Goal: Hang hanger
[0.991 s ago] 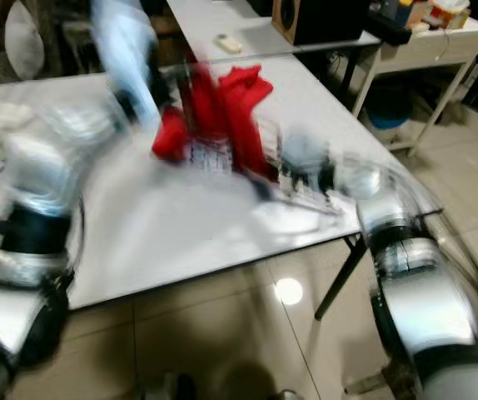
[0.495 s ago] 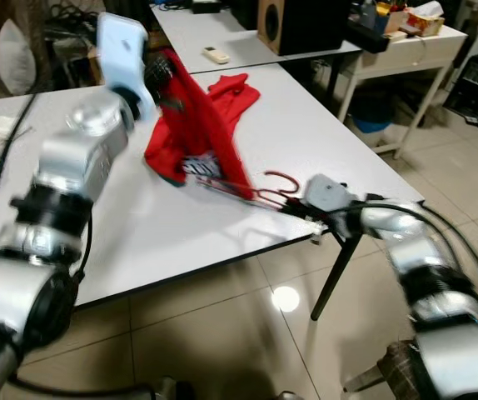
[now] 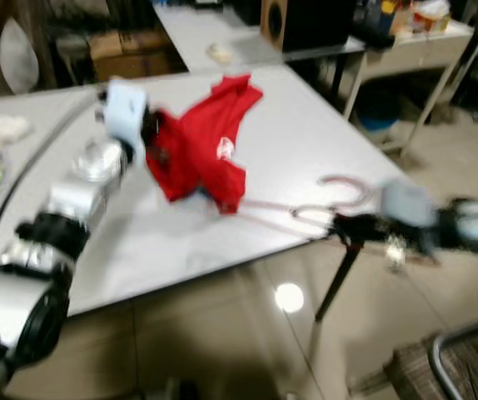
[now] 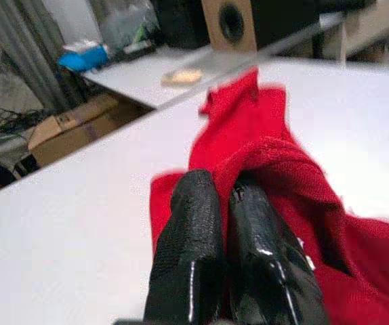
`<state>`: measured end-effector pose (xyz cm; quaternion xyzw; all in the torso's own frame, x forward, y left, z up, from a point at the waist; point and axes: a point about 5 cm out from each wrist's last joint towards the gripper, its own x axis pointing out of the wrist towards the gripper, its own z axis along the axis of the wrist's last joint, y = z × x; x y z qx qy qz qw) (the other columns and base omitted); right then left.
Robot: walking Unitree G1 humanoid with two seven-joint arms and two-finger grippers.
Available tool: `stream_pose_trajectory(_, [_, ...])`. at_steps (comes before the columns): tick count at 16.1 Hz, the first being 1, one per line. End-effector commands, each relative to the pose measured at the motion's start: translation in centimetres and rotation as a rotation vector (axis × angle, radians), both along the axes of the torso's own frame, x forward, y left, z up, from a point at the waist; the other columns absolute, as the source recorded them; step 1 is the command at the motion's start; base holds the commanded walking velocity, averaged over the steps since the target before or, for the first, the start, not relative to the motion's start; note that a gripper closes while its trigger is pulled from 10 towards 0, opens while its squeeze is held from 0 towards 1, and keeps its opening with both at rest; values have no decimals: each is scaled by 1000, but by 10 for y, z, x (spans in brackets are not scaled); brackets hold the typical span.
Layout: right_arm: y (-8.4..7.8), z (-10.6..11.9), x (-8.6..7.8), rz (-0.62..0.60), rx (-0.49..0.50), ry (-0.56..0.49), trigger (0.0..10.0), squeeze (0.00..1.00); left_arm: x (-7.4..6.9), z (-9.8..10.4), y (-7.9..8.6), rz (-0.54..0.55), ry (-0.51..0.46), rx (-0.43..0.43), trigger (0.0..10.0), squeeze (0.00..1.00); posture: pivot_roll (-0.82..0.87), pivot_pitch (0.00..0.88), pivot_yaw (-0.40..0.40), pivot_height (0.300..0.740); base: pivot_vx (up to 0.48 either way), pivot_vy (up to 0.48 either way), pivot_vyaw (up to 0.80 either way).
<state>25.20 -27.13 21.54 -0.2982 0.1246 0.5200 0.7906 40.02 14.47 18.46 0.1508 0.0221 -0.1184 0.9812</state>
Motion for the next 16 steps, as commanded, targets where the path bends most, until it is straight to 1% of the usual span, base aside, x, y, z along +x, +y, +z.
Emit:
stream_pose_trajectory(1, [-1, 22, -10, 3, 36, -37, 10000, 0, -2, -4, 0, -58, 1, 47, 10000, 0, -93, 0, 91, 740, 0, 0, 0])
stream_pose_trajectory(2, [-5, 34, -19, -25, 67, -49, 10000, 0, -8, -16, -1, -145, 52, 53, 10000, 0, -98, 0, 95, 740, 0, 0, 0])
stream_pose_trajectory(3, [-7, 39, -24, -45, 69, -54, 10000, 0, -12, -22, -1, -189, 79, 58, 10000, 400, -100, 0, 96, 740, 0, 0, 0])
stream_pose_trajectory(4, [-9, 45, -31, -72, 79, -60, 10000, 0, -19, -29, -2, -293, 117, 55, 10000, 1000, -104, 0, 101, 740, 0, 0, 0])
stream_pose_trajectory(5, [-9, 49, -35, -101, 116, -81, 10000, 0, -26, -35, -4, -371, 151, 35, 10000, 1000, -107, 0, 106, 740, 0, 0, 0])
stream_pose_trajectory(6, [-9, 51, -37, -126, 150, -93, 10000, 0, -31, -38, -6, -411, 175, 12, 10000, 1000, -110, 0, 109, 740, 0, 0, 0])
stream_pose_trajectory(7, [-9, 54, -41, -152, 205, -112, 10000, 0, -39, -47, -5, -452, 223, -2, 10000, 1000, -111, 0, 114, 740, 0, 0, 0])
stream_pose_trajectory(8, [-9, 55, -43, -181, 239, -133, 10000, 0, -45, -53, -4, -478, 254, -9, 10000, 1000, -114, 0, 115, 740, 0, 0, 0])
stream_pose_trajectory(9, [-11, 53, -41, -248, 239, -147, 10000, 0, -52, -55, -5, -519, 271, -19, 10000, 1000, -115, 0, 117, 740, 0, 0, 0])
stream_pose_trajectory(10, [-13, 49, -38, -327, 242, -131, 10000, 0, -58, -54, -6, -551, 278, -34, 10000, 1000, -118, 0, 117, 740, 0, 0, 0])
stream_pose_trajectory(11, [-13, 46, -37, -356, 254, -118, 10000, 0, -61, -51, -7, -575, 264, -30, 10000, 1000, -118, 0, 117, 740, 0, 0, 0])
stream_pose_trajectory(12, [-10, 38, -34, -407, 266, -96, 10000, 0, -68, -43, -9, -621, 229, -8, 10000, 1000, -118, 0, 116, 740, 0, 0, 0])
stream_pose_trajectory(13, [-7, 28, -29, -463, 279, -98, 10000, 0, -74, -30, -10, -680, 189, 36, 10000, 1000, -115, 0, 112, 740, 0, 0, 0])
stream_pose_trajectory(14, [4, 17, -23, -513, 331, -92, 10000, 0, -89, -18, -10, -826, 179, 210, 10000, 1000, -110, 0, 107, 740, 0, 0, 0])
stream_pose_trajectory(15, [11, 11, -22, -521, 353, -76, 10000, 0, -96, -17, -8, -886, 193, 317, 10000, 1000, -109, 0, 106, 740, 0, 0, 0])
stream_pose_trajectory(16, [19, 5, -21, -528, 369, -64, 10000, 0, -98, -17, -3, -908, 213, 399, 10000, 1000, -112, 0, 107, 740, 0, 0, 0])
